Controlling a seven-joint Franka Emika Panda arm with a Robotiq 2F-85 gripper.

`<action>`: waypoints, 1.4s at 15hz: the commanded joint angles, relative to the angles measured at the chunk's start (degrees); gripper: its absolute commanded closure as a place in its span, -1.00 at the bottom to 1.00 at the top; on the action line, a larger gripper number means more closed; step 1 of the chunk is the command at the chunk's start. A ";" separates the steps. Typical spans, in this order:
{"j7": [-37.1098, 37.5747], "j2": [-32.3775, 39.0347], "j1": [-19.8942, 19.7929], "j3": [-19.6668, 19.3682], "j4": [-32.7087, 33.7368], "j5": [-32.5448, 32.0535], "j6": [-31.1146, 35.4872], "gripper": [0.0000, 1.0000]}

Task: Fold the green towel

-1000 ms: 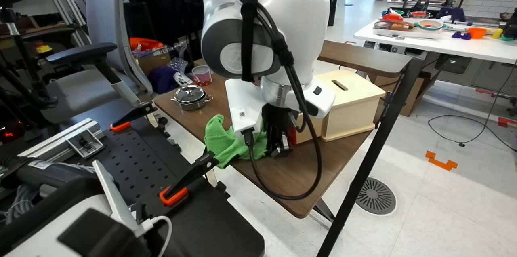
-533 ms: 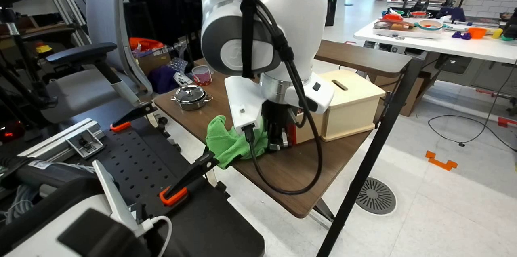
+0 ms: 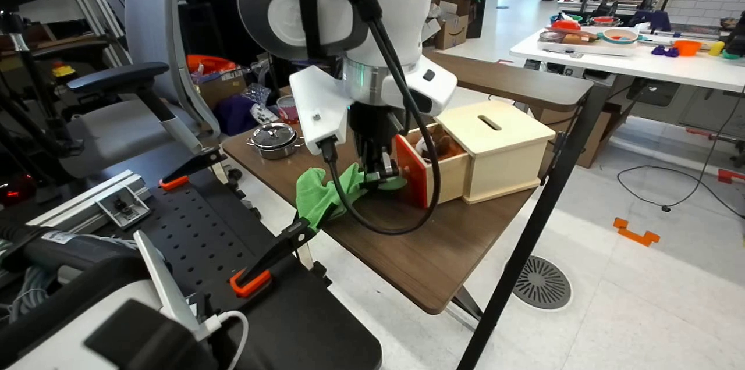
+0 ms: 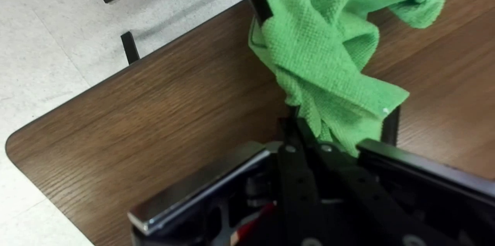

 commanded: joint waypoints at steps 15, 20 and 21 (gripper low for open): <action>-0.41 -4.15 9.50 5.34 -3.79 5.02 0.08 0.99; 3.47 5.46 13.40 4.32 4.11 1.65 0.18 0.99; 4.09 7.12 13.79 4.18 5.85 0.94 -0.19 0.99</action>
